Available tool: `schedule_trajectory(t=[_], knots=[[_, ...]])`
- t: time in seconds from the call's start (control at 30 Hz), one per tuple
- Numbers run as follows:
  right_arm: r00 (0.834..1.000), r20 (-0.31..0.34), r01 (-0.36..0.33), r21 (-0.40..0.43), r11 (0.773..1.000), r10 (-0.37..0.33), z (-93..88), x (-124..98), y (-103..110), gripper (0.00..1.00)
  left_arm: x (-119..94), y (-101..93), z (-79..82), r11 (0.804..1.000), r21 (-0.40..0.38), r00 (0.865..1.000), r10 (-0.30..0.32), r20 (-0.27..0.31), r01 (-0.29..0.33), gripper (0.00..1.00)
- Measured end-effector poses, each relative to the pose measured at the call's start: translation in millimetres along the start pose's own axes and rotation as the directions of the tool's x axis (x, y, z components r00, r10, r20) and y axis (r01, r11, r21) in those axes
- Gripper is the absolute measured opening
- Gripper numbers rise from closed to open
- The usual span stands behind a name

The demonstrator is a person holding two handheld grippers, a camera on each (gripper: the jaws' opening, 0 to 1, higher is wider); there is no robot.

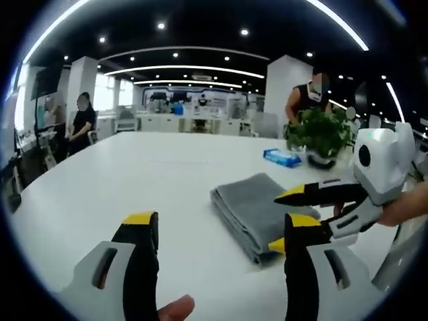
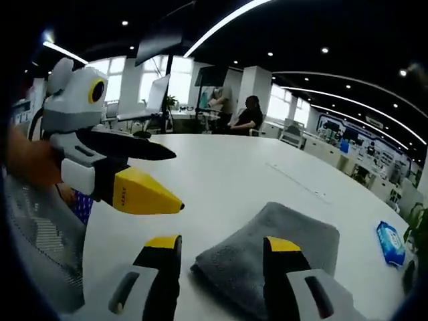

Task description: Open the folded towel by lifting each exposed corner and separating the folded layers until the towel lies flat within the target outline without major curled edges

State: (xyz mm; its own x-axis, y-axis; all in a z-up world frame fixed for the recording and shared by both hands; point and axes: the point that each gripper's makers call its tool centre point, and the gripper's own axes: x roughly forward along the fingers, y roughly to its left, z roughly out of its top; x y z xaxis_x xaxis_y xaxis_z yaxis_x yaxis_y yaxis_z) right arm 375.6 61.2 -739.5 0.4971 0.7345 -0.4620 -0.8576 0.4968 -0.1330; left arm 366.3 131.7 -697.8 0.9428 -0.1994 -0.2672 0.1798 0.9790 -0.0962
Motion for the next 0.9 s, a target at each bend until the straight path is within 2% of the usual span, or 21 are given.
schedule_trajectory(t=[0.17,0.3,0.37,0.43,0.53,0.6,0.7,0.77,0.9], knots=[[0.998,-0.055,0.004,0.01,1.0,-0.003,-18.4,10.3,2.9,0.45,0.5,-2.1,-1.4,1.0,0.005,1.0,-0.016,-0.006,0.016,0.76],[0.994,-0.104,0.021,0.011,1.0,-0.02,-34.4,15.6,-0.7,0.39,1.2,-3.6,-1.7,1.0,0.015,1.0,-0.016,-0.008,0.016,0.75],[0.994,-0.111,0.027,0.007,1.0,-0.026,-38.4,16.5,-3.4,0.35,1.5,-3.9,-2.2,1.0,0.009,1.0,-0.018,-0.009,0.018,0.75],[0.994,-0.104,0.033,0.042,0.999,-0.028,-39.5,16.6,-5.2,0.34,2.0,-4.2,-3.5,1.0,0.008,1.0,-0.019,-0.013,0.019,0.75],[0.993,-0.109,0.041,0.04,0.998,-0.036,-40.4,16.8,-5.2,0.31,1.8,-6.3,-5.2,1.0,0.013,0.999,-0.024,-0.021,0.025,0.75],[0.992,-0.119,0.05,0.036,0.998,-0.045,-40.8,16.5,-5.0,0.26,1.4,-8.3,-4.7,0.999,0.02,0.999,-0.03,-0.021,0.03,0.75],[0.989,-0.132,0.071,0.086,0.994,-0.059,-41.2,14.9,-4.0,0.17,0.7,-8.6,-4.9,0.999,0.027,0.999,-0.038,-0.022,0.038,0.74],[0.99,-0.13,0.077,0.183,0.98,-0.053,-37.6,13.5,-0.4,0.1,0.4,-9.6,-5.0,0.999,0.034,0.999,-0.041,-0.023,0.042,0.74],[0.988,-0.137,0.1,0.244,0.965,-0.068,-36.2,11.8,-3.6,0.05,-0.7,-14.6,-5.7,0.998,0.043,0.998,-0.049,-0.029,0.05,0.74]])
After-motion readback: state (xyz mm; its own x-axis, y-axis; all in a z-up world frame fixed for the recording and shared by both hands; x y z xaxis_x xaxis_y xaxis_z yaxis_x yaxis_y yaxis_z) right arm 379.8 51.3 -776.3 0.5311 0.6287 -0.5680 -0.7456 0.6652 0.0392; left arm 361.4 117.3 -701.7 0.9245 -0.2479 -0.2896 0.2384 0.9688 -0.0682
